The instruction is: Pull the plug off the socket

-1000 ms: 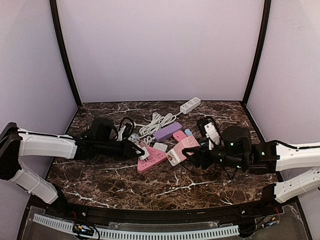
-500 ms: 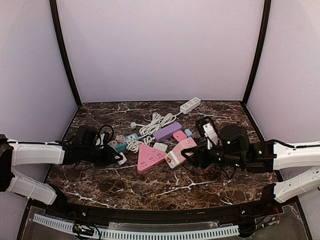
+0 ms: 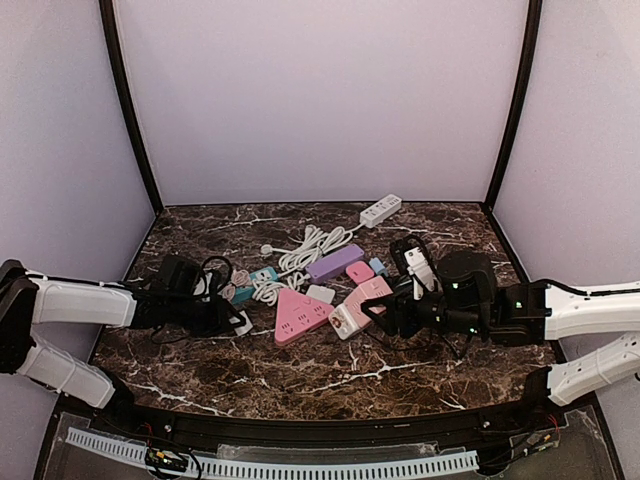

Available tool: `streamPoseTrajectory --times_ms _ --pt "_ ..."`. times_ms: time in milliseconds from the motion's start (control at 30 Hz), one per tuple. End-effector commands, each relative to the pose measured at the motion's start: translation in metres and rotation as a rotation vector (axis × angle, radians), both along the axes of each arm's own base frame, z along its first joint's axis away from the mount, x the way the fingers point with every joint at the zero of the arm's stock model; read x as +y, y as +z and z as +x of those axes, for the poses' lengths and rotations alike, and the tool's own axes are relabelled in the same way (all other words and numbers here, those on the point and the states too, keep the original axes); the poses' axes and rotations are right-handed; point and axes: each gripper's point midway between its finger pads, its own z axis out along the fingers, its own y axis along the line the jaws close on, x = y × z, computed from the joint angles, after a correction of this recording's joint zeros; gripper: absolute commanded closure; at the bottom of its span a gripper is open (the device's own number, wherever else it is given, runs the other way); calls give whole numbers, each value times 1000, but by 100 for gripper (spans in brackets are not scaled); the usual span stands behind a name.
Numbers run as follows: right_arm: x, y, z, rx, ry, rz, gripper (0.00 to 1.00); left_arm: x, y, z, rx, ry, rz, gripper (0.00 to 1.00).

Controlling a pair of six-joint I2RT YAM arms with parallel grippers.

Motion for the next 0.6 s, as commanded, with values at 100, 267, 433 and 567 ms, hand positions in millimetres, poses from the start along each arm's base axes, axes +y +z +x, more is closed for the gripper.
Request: streamPoseTrajectory --times_ms 100,267,433,567 --pt "9 32 6 -35 -10 104 100 14 -2 -2 1 21 65 42" --pt "7 34 7 -36 -17 112 100 18 0 -6 0 20 81 28" --pt "6 38 6 -38 -20 125 100 30 19 -3 -60 22 154 19" --pt "7 41 6 -26 -21 141 100 22 56 -1 -190 -56 177 17"
